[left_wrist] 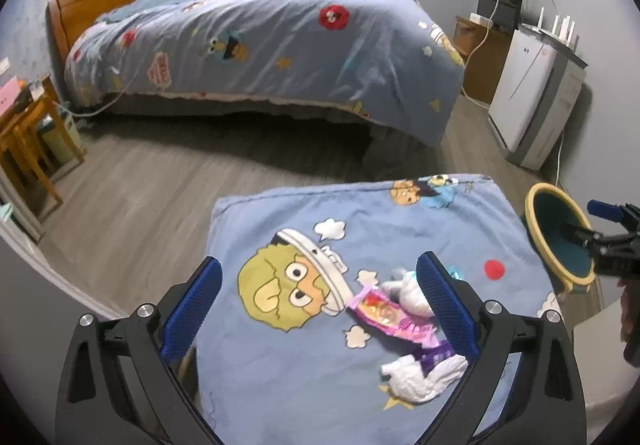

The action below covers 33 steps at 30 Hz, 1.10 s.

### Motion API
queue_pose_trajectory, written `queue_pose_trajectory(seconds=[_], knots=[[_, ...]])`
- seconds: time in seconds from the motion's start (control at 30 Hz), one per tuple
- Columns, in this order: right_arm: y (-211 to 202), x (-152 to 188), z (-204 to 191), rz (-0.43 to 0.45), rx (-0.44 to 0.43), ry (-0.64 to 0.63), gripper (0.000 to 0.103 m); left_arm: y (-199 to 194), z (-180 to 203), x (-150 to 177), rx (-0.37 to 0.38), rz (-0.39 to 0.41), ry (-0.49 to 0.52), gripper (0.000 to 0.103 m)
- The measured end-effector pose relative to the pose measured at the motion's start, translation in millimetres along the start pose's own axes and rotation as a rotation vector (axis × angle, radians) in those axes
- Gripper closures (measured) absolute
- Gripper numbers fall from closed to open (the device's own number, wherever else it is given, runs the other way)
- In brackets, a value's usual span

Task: Collect trash
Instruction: 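Grasp the white tissue with the right tool while the left grasps the pink snack wrapper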

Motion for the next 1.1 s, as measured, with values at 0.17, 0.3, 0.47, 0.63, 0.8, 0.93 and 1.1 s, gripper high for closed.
queue_pose_trajectory(seconds=[0.17,0.3,0.47,0.63,0.8,0.93,1.1], knots=[[19.8,2.6,-32.7,-0.043,-0.031,-0.041,0.006,8.9,-6.4,6.5,-0.01,-0.017,0.028,0.006],[36.6,2.6,-56.4,-0.072,-0.063,-0.065,0.006,20.2,-12.2,15.5,-0.012,-0.046,0.042,0.006],[61.0,4.8,-85.2,-0.113,-0.081,-0.122,0.006,37.1,-18.8,27.5,-0.037,-0.086,0.07,0.006],[77.1,4.1,-122.7,-0.121,-0.144,-0.198,0.014,41.3,-28.2,28.1,-0.048,-0.086,0.086,0.006],[96.2,11.1,-151.0,-0.165,-0.186,-0.241,0.032,46.5,-39.4,30.2,-0.047,-0.105,0.067,0.006],[111.8,22.7,-157.6,-0.221,-0.19,-0.25,0.054,49.8,-42.4,33.1,-0.045,-0.118,0.063,0.006],[111.0,27.2,-149.2,-0.246,-0.257,-0.164,0.087,55.7,-34.2,40.4,-0.043,-0.134,0.097,0.006]])
Point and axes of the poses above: each gripper's, at about its wrist camera, not at the fingertips, and y roughly the way its jaws point, z to its right, x to its underside, the point moved 10 cm from there along y, roughly the way its jaws point, and after that the axes turned 11 degrees about -y, right-handed, at the moved point
